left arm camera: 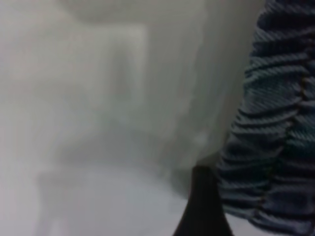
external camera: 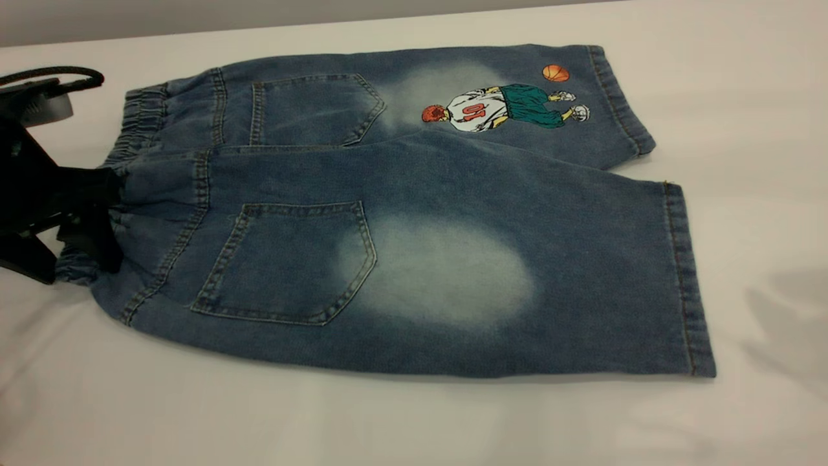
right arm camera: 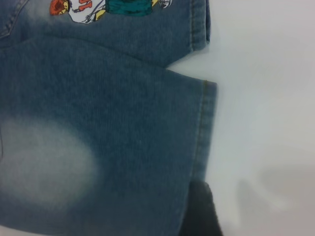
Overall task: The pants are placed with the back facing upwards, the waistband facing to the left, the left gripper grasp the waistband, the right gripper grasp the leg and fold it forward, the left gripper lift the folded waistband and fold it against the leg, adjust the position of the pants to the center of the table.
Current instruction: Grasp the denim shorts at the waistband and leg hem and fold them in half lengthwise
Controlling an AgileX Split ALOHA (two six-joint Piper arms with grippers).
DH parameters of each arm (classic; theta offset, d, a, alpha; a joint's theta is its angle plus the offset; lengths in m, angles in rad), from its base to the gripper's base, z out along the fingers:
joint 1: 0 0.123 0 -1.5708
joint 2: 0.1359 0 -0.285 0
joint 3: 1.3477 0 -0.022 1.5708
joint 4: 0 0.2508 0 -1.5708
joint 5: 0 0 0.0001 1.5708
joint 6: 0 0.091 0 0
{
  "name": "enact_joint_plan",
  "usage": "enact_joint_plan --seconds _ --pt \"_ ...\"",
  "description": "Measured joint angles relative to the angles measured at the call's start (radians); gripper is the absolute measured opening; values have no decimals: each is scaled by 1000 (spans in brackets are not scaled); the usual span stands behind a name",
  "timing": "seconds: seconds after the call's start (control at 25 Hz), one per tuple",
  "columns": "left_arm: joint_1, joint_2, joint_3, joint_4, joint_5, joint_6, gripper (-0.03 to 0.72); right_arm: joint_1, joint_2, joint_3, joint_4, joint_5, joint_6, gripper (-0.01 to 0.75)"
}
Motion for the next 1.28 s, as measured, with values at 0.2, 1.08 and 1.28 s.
enact_joint_plan --seconds 0.2,1.08,1.28 --pt "-2 41 -3 -12 -5 -1 463 0 0 0 0 0 0 447" --pt "-16 -178 2 -46 33 4 150 2 340 111 400 -67 -261 447" --pt "-88 -179 2 -46 39 4 150 2 509 110 651 3 -527 447"
